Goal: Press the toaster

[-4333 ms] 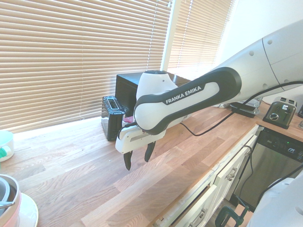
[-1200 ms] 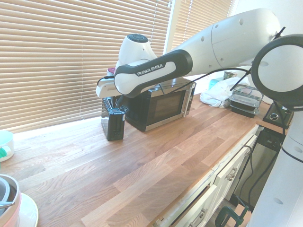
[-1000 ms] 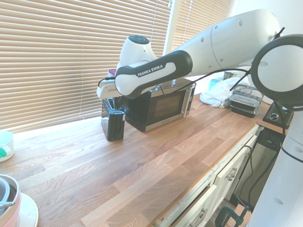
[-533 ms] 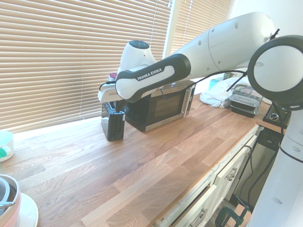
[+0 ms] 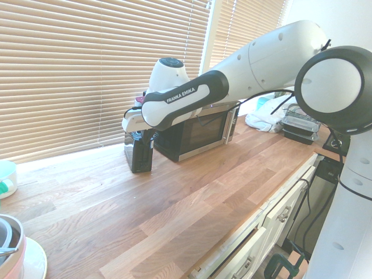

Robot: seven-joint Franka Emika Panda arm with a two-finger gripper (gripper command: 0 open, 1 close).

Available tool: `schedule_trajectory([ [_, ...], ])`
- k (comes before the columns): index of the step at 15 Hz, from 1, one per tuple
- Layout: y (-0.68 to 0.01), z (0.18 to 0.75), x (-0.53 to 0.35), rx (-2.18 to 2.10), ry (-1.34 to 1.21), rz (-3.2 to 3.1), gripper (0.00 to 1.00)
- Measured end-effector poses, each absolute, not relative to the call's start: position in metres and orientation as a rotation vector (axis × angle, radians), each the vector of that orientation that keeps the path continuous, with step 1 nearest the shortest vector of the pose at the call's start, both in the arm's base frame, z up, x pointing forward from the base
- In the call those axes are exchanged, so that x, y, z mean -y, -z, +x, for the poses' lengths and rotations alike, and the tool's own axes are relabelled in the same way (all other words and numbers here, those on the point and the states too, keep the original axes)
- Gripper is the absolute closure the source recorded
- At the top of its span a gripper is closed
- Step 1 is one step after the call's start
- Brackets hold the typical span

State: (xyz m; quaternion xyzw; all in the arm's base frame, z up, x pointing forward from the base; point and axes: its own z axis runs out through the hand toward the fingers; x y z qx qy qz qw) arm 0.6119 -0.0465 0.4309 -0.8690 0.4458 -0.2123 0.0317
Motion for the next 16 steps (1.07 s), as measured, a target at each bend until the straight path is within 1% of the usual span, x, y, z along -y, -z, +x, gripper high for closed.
schedule_trajectory([
  [4, -0.405, 0.615, 0.044, -1.395, 0.571, -2.698, 1.0],
  [16, -0.402, 0.617, 0.055, -1.44, 0.507, -2.687, 1.0],
])
